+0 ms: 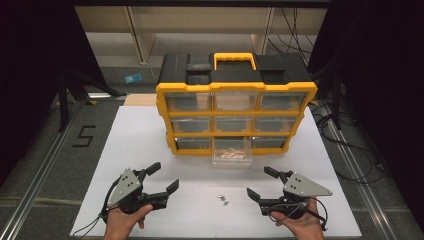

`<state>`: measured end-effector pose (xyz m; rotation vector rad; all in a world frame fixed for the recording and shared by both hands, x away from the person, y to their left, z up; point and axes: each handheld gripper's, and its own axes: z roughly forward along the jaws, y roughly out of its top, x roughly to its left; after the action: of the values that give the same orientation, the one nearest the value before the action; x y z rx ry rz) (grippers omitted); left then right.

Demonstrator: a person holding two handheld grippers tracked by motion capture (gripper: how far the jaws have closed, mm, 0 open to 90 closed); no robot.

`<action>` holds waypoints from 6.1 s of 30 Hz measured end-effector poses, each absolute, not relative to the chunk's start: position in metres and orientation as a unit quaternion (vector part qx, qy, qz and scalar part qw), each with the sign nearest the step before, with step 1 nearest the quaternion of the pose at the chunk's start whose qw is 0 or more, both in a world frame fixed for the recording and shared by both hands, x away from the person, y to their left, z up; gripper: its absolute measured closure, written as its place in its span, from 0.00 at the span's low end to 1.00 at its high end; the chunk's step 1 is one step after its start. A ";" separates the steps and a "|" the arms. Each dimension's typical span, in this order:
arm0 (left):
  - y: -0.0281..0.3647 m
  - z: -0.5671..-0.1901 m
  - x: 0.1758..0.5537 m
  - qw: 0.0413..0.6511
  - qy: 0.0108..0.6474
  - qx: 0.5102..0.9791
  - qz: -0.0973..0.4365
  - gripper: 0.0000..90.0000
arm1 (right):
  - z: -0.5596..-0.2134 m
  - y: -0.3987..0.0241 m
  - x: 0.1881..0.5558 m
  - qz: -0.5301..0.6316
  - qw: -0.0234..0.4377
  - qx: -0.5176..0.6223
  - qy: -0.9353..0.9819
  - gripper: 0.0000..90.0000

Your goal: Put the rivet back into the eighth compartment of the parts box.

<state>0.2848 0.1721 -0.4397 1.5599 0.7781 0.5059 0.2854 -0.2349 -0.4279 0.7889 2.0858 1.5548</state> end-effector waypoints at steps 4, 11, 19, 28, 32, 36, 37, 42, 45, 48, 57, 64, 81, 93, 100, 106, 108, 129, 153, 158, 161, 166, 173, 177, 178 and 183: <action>0.172 -0.440 0.285 0.617 0.337 0.677 0.219 0.20 | -0.429 -0.231 0.286 0.565 0.210 0.277 0.748 0.17; 0.172 -0.440 0.286 0.620 0.335 0.675 0.219 0.20 | -0.425 -0.226 0.284 0.552 0.202 0.274 0.761 0.17; 0.172 -0.440 0.286 0.620 0.334 0.675 0.219 0.20 | -0.420 -0.219 0.287 0.548 0.206 0.253 0.770 0.17; 0.172 -0.440 0.285 0.614 0.337 0.679 0.220 0.20 | -0.410 -0.208 0.292 0.489 0.200 0.222 0.819 0.22; 0.172 -0.440 0.285 0.614 0.337 0.679 0.220 0.20 | -0.407 -0.200 0.298 0.467 0.183 0.202 0.841 0.24; 0.172 -0.440 0.285 0.615 0.339 0.678 0.219 0.20 | -0.407 -0.186 0.310 0.436 0.168 0.186 0.864 0.26; 0.172 -0.440 0.285 0.615 0.339 0.678 0.219 0.20 | -0.407 -0.186 0.310 0.436 0.168 0.186 0.864 0.26; 0.172 -0.440 0.285 0.616 0.339 0.677 0.218 0.20 | -0.409 -0.171 0.323 0.405 0.145 0.170 0.887 0.28; 0.172 -0.440 0.285 0.616 0.339 0.676 0.219 0.20 | -0.410 -0.165 0.326 0.395 0.141 0.163 0.893 0.29; 0.173 -0.440 0.285 0.616 0.339 0.676 0.219 0.20 | -0.415 -0.153 0.331 0.366 0.128 0.149 0.910 0.32; 0.173 -0.440 0.285 0.616 0.339 0.677 0.219 0.20 | -0.429 -0.136 0.342 0.305 0.107 0.132 0.937 0.41; 0.173 -0.440 0.285 0.616 0.338 0.677 0.219 0.20 | -0.441 -0.128 0.352 0.268 0.101 0.121 0.950 0.44; 0.173 -0.440 0.285 0.616 0.338 0.677 0.219 0.20 | -0.458 -0.118 0.368 0.213 0.067 0.116 0.968 0.52; 0.173 -0.440 0.285 0.615 0.339 0.677 0.219 0.20 | -0.460 -0.114 0.370 0.208 0.049 0.106 0.971 0.58; 0.172 -0.441 0.286 0.620 0.337 0.675 0.217 0.20 | -0.462 -0.111 0.367 0.184 0.031 0.121 0.975 0.69; 0.173 -0.440 0.286 0.615 0.339 0.677 0.218 0.20 | -0.463 -0.108 0.368 0.169 0.023 0.114 0.979 0.81; 0.172 -0.441 0.286 0.619 0.337 0.675 0.217 0.20 | -0.463 -0.107 0.368 0.171 0.008 0.126 0.977 0.86; 0.173 -0.440 0.285 0.615 0.340 0.677 0.219 0.20 | -0.423 -0.111 0.367 0.242 0.054 0.116 0.962 0.92; 0.173 -0.440 0.285 0.615 0.339 0.677 0.220 0.20 | -0.366 -0.128 0.371 0.323 0.120 0.128 0.930 0.92; 0.173 -0.440 0.285 0.616 0.339 0.676 0.220 0.20 | -0.364 -0.134 0.375 0.330 0.129 0.139 0.925 0.92; 0.173 -0.440 0.285 0.615 0.339 0.676 0.220 0.20 | -0.363 -0.138 0.380 0.334 0.136 0.148 0.921 0.92; 0.173 -0.440 0.285 0.616 0.340 0.676 0.220 0.20 | -0.362 -0.145 0.386 0.341 0.145 0.170 0.913 0.92; 0.173 -0.440 0.285 0.615 0.340 0.676 0.220 0.20 | -0.365 -0.151 0.397 0.344 0.160 0.180 0.908 0.92; 0.173 -0.440 0.285 0.615 0.339 0.676 0.220 0.20 | -0.367 -0.152 0.401 0.340 0.163 0.186 0.908 0.92; 0.173 -0.440 0.285 0.615 0.339 0.676 0.220 0.20 | -0.367 -0.152 0.401 0.340 0.163 0.186 0.908 0.92; 0.173 -0.440 0.285 0.616 0.339 0.676 0.220 0.20 | -0.371 -0.152 0.405 0.337 0.166 0.193 0.907 0.92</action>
<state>0.2852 0.1728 -0.4397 1.5576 0.7818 0.5074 0.4053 -0.1519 -0.3708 0.5490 2.5813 0.9582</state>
